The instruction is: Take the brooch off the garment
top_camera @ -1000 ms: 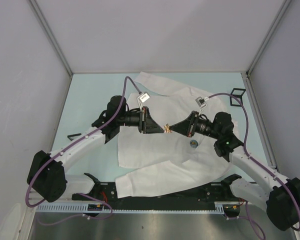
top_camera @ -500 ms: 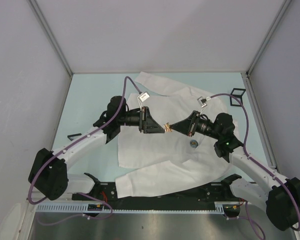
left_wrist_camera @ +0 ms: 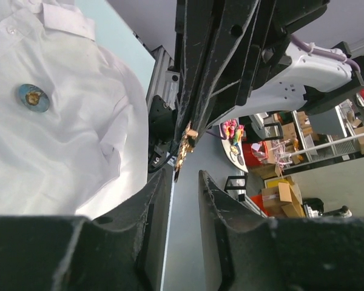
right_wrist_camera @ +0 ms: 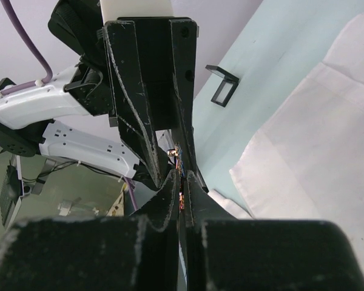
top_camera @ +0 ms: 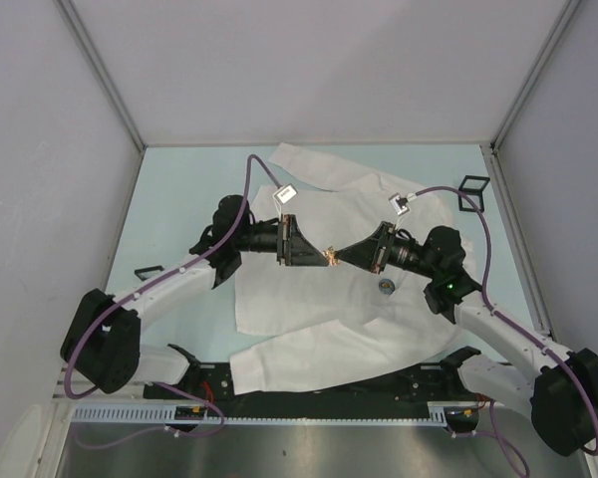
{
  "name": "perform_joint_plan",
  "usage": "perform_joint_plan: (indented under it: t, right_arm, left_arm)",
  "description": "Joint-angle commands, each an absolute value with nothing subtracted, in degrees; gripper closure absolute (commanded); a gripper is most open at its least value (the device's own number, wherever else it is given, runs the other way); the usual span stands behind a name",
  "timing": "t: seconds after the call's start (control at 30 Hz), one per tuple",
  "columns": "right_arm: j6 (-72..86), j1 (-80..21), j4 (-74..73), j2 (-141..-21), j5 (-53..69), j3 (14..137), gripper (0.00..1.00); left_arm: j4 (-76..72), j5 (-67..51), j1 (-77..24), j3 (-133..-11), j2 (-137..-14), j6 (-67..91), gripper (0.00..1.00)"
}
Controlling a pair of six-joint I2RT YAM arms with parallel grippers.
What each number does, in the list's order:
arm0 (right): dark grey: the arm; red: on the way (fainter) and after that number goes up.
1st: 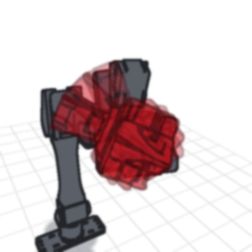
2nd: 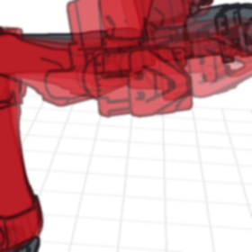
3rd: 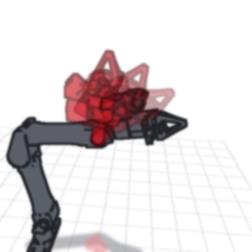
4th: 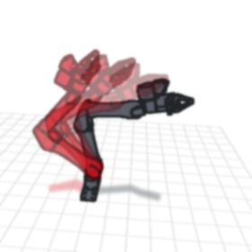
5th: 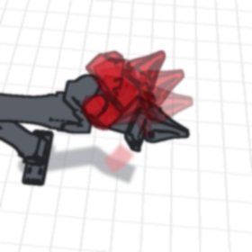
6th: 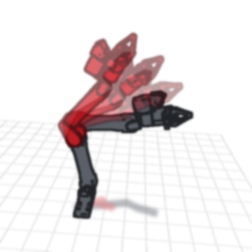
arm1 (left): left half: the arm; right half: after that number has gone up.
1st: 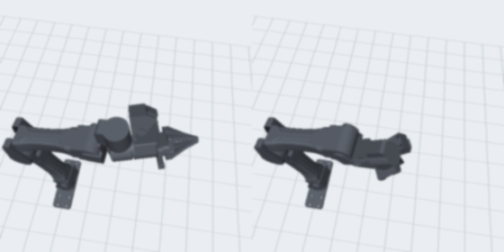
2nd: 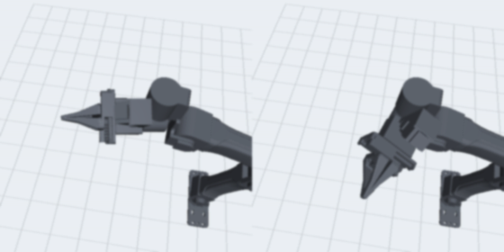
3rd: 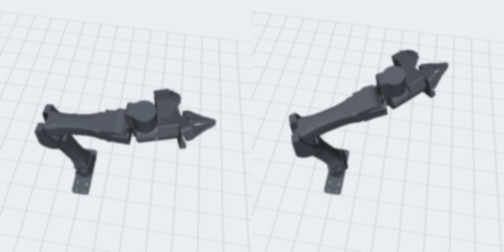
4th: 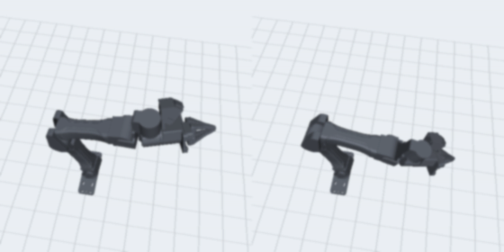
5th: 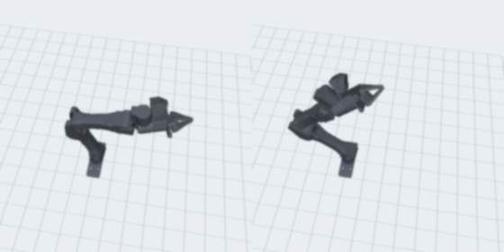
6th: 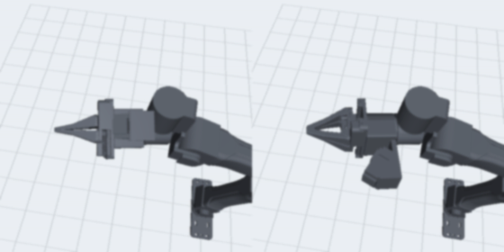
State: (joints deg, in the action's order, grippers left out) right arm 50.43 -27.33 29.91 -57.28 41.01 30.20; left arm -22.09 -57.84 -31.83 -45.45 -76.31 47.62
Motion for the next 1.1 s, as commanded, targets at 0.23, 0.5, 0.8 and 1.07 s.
perform_joint_plan:
  t: [0.23,0.5,0.8,1.07]
  right_arm:
    - [50.9,-28.8,33.5,-57.3,41.2,30.2,1.0]
    - [51.7,-28.5,31.4,-56.3,40.3,30.1,0.88]
    - [50.1,-27.5,29.4,-54.1,41.6,30.1,0.63]
    - [50.3,-29.7,32.7,-56.5,41.0,29.9,0.62]
  left_arm:
    - [-28.4,-59.9,-30.9,-44.7,-76.2,50.3,0.83]
    - [-25.9,-57.8,-30.9,-44.5,-74.4,48.3,1.0]
    - [-23.4,-57.0,-30.9,-45.2,-74.7,48.0,1.0]
    - [-25.5,-57.9,-30.9,-44.7,-74.8,49.1,1.0]
